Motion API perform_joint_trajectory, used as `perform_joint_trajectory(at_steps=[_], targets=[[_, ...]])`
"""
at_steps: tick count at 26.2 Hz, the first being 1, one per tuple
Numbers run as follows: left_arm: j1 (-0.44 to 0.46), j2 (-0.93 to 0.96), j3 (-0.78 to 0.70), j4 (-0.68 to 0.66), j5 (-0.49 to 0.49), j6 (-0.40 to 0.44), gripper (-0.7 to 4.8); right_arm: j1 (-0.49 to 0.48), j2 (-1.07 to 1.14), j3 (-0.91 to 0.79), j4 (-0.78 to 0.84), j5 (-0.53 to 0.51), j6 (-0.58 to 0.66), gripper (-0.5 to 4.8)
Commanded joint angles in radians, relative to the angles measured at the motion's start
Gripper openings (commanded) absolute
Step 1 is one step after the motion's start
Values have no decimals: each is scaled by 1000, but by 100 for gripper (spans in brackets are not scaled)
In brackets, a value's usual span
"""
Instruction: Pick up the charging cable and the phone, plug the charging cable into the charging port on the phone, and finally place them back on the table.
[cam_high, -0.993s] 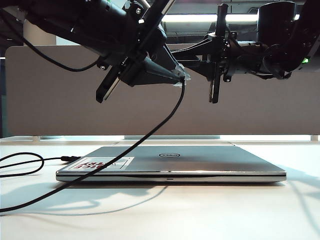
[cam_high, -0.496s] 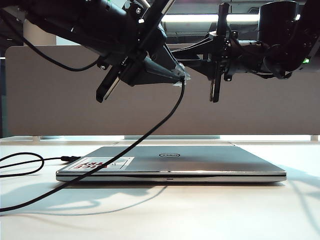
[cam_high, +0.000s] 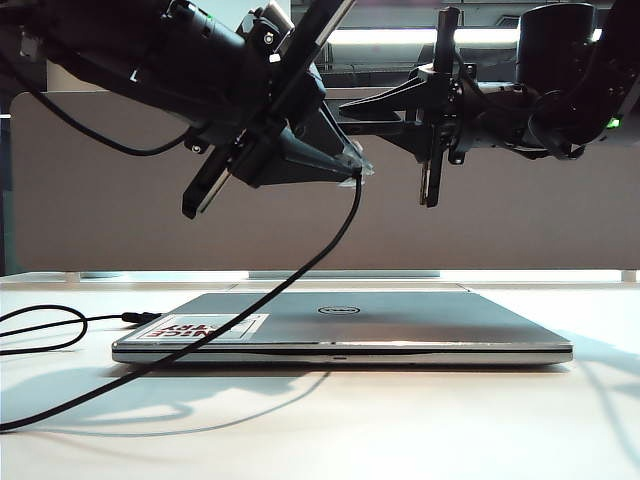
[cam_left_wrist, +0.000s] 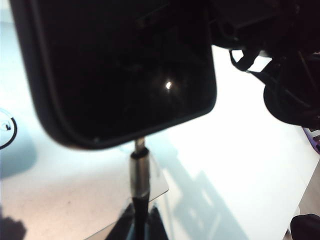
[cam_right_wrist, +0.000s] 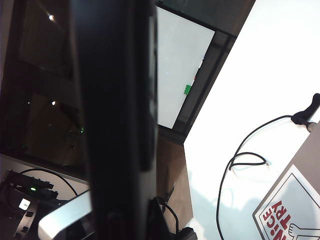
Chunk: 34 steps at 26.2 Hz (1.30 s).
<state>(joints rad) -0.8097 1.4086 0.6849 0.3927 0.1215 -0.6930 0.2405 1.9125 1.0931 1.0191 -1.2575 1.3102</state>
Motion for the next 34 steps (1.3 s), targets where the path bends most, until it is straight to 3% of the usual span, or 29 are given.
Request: perform_joint_trajectory(at_steps=[1,12,34], targets=[[0,-3,2,38,0,4,-7,2,-8,6,27,3,-9,-1],[-40,-3,2,62,0,2,-7,2,-8,6,26,17,-19,-1],[-37,-3,-3,58,0,8,-7,-9,-8,6,26,-20,29,-1]])
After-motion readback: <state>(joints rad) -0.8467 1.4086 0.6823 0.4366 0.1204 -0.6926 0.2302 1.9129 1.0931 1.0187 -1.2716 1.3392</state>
